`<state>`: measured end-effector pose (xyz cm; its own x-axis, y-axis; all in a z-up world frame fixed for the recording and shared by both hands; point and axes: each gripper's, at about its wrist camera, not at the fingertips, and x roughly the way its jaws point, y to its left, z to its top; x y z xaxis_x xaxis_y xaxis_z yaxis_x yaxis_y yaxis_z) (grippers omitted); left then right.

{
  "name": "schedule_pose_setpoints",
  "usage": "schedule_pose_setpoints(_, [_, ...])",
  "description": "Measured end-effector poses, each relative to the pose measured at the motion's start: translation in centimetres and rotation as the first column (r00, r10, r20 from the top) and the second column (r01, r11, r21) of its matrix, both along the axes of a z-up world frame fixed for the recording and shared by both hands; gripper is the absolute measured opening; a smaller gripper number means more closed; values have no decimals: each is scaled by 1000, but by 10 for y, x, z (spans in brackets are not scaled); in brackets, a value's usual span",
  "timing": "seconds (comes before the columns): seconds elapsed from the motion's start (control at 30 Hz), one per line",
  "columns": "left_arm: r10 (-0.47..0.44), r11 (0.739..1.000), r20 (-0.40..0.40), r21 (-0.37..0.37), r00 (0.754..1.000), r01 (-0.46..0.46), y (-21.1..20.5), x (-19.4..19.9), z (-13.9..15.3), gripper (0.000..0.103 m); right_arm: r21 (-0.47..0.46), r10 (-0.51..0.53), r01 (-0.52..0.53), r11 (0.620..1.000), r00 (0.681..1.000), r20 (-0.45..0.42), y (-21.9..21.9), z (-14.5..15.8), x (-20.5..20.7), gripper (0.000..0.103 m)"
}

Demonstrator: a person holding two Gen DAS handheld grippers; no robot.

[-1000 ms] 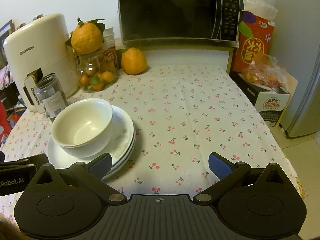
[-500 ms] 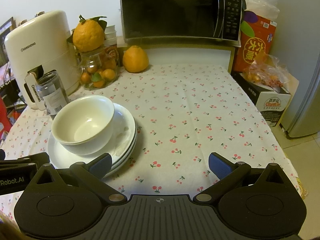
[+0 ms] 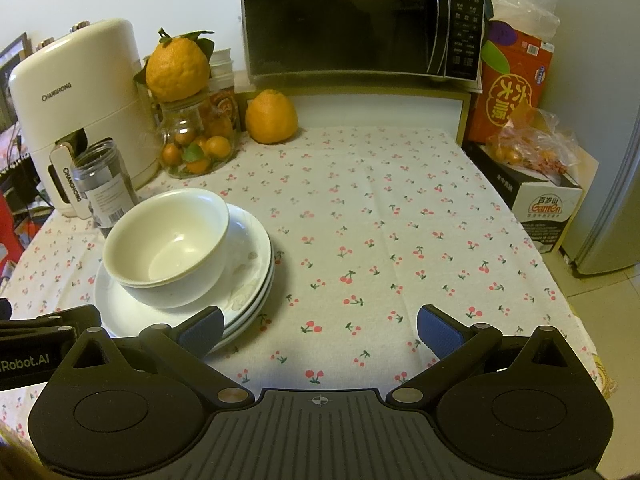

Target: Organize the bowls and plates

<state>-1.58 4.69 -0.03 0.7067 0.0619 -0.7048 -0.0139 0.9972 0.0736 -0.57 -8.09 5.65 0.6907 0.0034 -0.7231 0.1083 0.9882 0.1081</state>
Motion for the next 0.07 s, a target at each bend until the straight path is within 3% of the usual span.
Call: schedule_pose_setpoints(0.07, [-2,1000,-7,-7,1000,2,0,0,-1,103,1,4,-4,1000,1000,-1,0,-1,0,103])
